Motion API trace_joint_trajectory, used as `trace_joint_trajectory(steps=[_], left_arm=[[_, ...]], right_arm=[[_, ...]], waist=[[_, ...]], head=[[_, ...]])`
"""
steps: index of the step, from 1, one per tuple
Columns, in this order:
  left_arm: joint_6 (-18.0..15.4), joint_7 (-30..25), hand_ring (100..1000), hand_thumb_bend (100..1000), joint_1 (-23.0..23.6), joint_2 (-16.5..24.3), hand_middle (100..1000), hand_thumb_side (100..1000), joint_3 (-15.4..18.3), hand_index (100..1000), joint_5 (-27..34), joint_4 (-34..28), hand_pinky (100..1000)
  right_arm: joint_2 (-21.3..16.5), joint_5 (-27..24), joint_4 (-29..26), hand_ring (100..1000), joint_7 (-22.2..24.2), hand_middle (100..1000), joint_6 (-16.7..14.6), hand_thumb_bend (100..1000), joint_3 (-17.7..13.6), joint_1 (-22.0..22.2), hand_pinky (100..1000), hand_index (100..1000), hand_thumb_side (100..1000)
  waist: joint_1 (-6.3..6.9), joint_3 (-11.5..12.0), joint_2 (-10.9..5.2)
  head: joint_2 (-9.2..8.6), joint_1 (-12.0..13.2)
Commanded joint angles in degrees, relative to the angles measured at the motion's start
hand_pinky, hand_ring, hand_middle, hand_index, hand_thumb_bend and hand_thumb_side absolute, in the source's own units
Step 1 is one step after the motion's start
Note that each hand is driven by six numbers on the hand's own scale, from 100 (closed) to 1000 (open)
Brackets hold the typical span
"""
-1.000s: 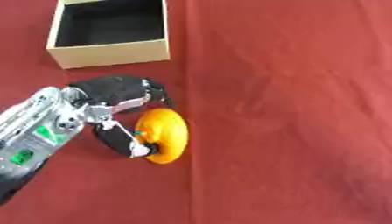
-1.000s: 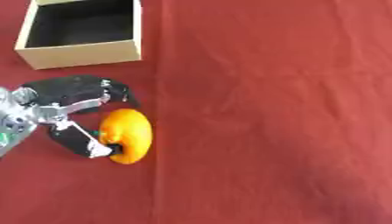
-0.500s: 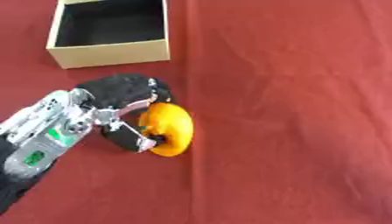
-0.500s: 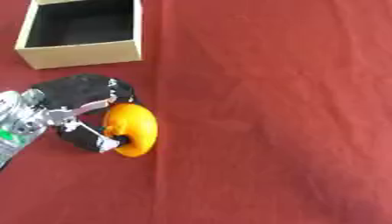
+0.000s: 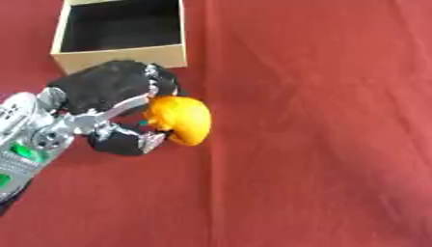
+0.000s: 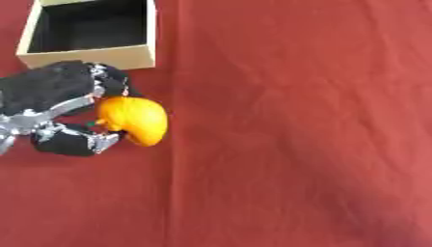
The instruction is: Pick up objects on the table and place them in the box.
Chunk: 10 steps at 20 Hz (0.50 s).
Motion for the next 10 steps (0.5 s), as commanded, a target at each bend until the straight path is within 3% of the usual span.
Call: trace_joint_trajectory(steps=[1,6,10], left_arm=[[0.62,1.60,585,100,-1.57,2.17,595,100,3.22,750,2.41,-1.12,290],[3.72,5.55,574,100,-3.04,2.35,585,112,8.11,744,2.20,-0.86,271],[4.54,8.49,562,100,-7.94,1.31,575,114,10.45,735,-0.15,4.15,262]], right_arm=[[-1.18,0.02,-1.16,890,-0.08,831,0.12,100,-0.47,-0.55,935,920,904],[-1.28,0.05,-1.16,890,0.00,831,0.16,100,-0.41,-0.74,935,919,903],[-1.08,0.00,-1.16,890,0.28,831,0.08,100,-0.19,-1.05,934,919,904]], waist=[[-0.14,0.10,-1.70],[-0.21,0.06,-1.63],[-0.26,-0.38,-1.69]], head=[[-0.64,-0.30],[-0.82,-0.40],[-1.06,-0.05]])
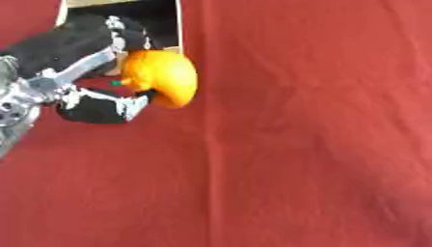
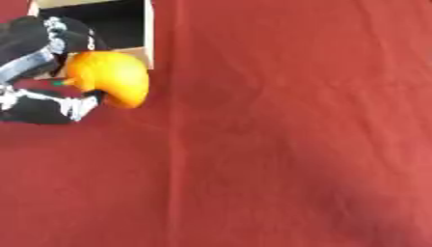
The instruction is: Pick up objects on the table and place them in the box.
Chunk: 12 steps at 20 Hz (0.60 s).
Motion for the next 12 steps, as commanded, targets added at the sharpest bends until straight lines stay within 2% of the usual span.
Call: trace_joint_trajectory(steps=[1,5,7,12], left_arm=[[-0.51,2.96,552,100,-4.24,0.25,566,116,2.61,726,-2.55,4.40,254],[-4.52,7.95,542,100,-10.13,-3.23,560,117,3.63,720,-7.97,15.56,247],[-6.24,10.52,541,100,-12.41,-4.97,560,113,4.54,717,-11.84,20.62,249],[-8.72,15.02,545,100,-16.24,-8.68,563,111,6.34,717,-19.86,30.86,252]], right_arm=[[-1.05,-0.03,-1.16,890,0.30,831,0.02,100,-0.16,-1.07,935,919,905],[-0.85,-0.13,-1.16,890,0.50,831,-0.02,100,-0.03,-1.38,934,919,904],[-0.80,-0.20,-1.16,891,0.55,831,-0.07,100,0.02,-1.55,935,919,905],[-0.60,-0.50,-1.16,891,0.68,831,-0.05,100,0.16,-1.71,935,920,910]], waist=[[-0.24,-0.23,-1.67],[-0.48,-0.63,-1.51],[-0.52,-0.83,-1.35],[-0.59,-1.27,-1.00]], head=[[-0.74,0.39],[-0.62,1.10],[-0.77,2.23],[-1.91,3.79]])
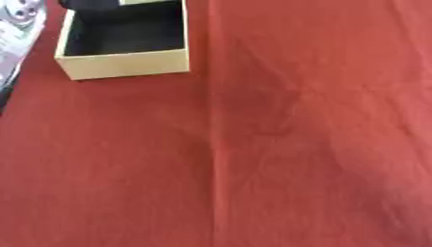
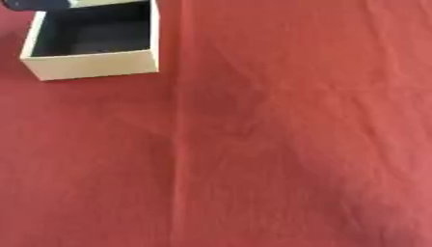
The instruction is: Pick up objects on the table and place them in the box.
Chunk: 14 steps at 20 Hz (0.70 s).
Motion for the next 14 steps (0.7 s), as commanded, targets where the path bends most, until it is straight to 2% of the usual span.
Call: trace_joint_trajectory(steps=[1,6,8,14], left_arm=[[-1.05,2.75,546,100,-2.84,-1.34,564,109,2.17,717,-4.36,5.51,254],[-2.16,5.41,555,100,-6.32,-5.09,568,104,4.30,716,-10.69,17.32,265],[-3.62,6.16,558,100,-7.46,-6.48,569,108,5.09,716,-12.36,21.59,270],[-8.84,7.53,562,100,-8.03,-7.76,570,107,5.69,717,-12.58,26.02,277]], right_arm=[[-0.62,-0.44,-1.16,891,0.20,831,0.02,100,-0.19,-0.99,935,920,910],[-0.32,-0.61,-1.16,891,0.59,831,-0.03,100,0.16,-1.61,935,919,913],[-0.23,-0.65,-1.16,892,0.68,832,0.00,100,0.21,-1.75,935,919,915],[-0.20,-0.77,-1.16,892,0.64,831,0.24,100,0.17,-1.64,936,920,918]], waist=[[-0.25,-0.31,-1.07],[-0.34,-1.37,-0.92],[-0.34,-1.84,-0.87],[-0.25,-2.25,-0.64]], head=[[-1.30,0.68],[-2.40,0.98],[-2.87,1.11],[-4.08,0.50]])
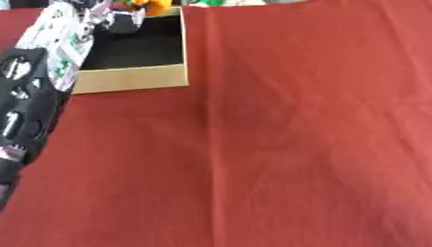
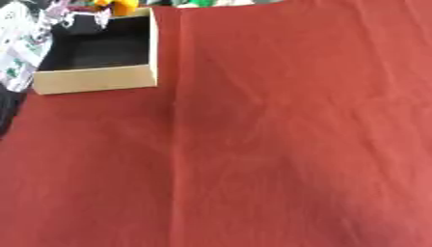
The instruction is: Pick up objects on the table and place them in the box.
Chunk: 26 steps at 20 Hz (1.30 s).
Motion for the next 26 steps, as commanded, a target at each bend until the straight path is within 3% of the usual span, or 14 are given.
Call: trace_joint_trajectory(steps=[1,11,13,14,15,16,17,20,26], left_arm=[[-1.89,0.12,561,100,-1.45,0.70,569,106,0.90,716,-0.71,0.77,276],[-0.19,-2.71,575,100,-1.06,0.97,579,100,2.43,716,-3.64,4.85,303],[-0.24,-3.81,619,100,-0.97,1.07,616,100,2.31,744,-3.68,5.04,371],[-0.34,-4.64,692,100,-0.94,1.10,677,100,2.25,791,-3.67,5.06,487],[-0.56,-5.58,749,160,-0.93,1.18,723,100,2.14,827,-3.77,4.97,579],[-0.80,-6.62,749,160,-0.93,1.25,723,100,2.08,827,-4.02,4.82,579],[-1.21,-7.96,830,347,-0.93,1.32,780,130,2.02,862,-4.31,4.63,674],[-2.73,-12.15,883,549,-0.98,1.53,806,288,2.41,893,-4.27,3.51,757],[-3.37,-15.50,886,645,-0.75,2.35,801,385,3.05,894,-3.23,0.24,761]], right_arm=[[-0.68,-0.37,-1.16,892,0.05,831,0.12,100,-0.32,-0.87,936,920,919],[-0.62,-0.32,-1.16,892,0.27,831,0.15,100,-0.18,-0.82,936,920,922],[-0.57,-0.31,-1.16,891,0.34,831,0.14,100,-0.14,-0.79,936,920,922],[-0.55,-0.29,-1.16,891,0.38,831,0.16,100,-0.13,-0.79,936,920,921],[-0.54,-0.26,-1.16,891,0.41,830,0.19,100,-0.14,-0.79,936,920,920],[-0.54,-0.24,-1.16,891,0.43,830,0.21,100,-0.14,-0.78,936,920,920],[-0.55,-0.23,-1.16,891,0.45,830,0.20,100,-0.13,-0.80,936,920,920],[-0.56,-0.21,-1.16,889,0.44,829,0.22,100,-0.15,-0.78,936,920,920],[-0.58,-0.20,-1.16,889,0.33,829,0.33,100,-0.23,-0.54,936,920,919]], waist=[[-0.03,0.03,-1.30],[-0.03,0.44,-1.62],[-0.03,0.53,-1.66],[-0.04,0.56,-1.68],[-0.04,0.59,-1.71],[-0.05,0.61,-1.73],[-0.05,0.63,-1.75],[0.00,0.66,-1.82],[0.21,0.74,-1.97]], head=[[-0.96,-0.32],[-0.61,-0.69],[-0.49,-0.74],[-0.41,-0.75],[-0.29,-0.76],[-0.19,-0.76],[-0.05,-0.75],[0.39,-0.83],[0.85,-0.86]])
